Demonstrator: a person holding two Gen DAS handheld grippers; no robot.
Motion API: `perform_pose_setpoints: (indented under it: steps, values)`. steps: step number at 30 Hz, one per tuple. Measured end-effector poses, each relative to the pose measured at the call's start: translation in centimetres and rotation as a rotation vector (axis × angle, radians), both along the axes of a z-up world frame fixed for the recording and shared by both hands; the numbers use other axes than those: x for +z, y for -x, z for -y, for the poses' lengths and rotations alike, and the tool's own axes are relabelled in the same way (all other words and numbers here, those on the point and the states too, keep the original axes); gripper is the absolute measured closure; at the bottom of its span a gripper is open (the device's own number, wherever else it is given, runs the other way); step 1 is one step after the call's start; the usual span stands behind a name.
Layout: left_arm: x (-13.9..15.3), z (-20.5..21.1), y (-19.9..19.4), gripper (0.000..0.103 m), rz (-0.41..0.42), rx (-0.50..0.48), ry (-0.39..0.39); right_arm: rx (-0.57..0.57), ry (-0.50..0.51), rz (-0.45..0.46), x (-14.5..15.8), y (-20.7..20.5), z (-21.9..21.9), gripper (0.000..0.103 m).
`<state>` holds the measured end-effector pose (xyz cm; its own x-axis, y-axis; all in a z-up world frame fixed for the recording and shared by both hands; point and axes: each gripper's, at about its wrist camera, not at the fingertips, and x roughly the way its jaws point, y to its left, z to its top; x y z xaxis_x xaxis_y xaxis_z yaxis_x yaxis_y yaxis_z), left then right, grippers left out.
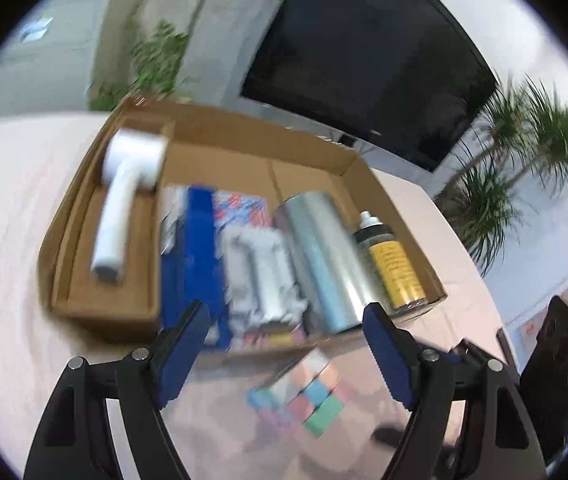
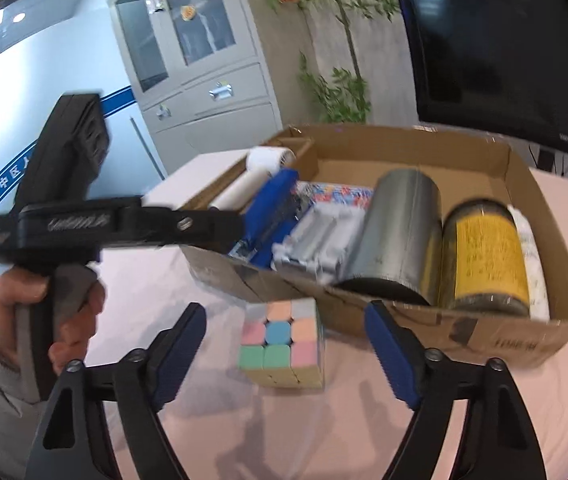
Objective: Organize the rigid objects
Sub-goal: 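Move the open right tool to the pastel Rubik's cube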
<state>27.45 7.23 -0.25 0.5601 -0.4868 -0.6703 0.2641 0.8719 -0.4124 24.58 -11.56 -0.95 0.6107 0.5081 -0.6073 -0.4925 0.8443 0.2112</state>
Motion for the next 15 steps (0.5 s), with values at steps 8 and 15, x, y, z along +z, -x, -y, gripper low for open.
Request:
perform_pose_setpoints:
  steps: [8,15]
  values:
    - [-2.4,6.0,-4.8,0.063,-0.166,-0.088,-0.174,-0.028,-0.063,-0.093,-2.3,1.7,1.9,0.027]
    - [-3.7,5.8,-5.3,0.076,-0.262,-0.055,-0.143,-0.105,-0.105,-0.14,-3.7,3.2,6.8,0.028]
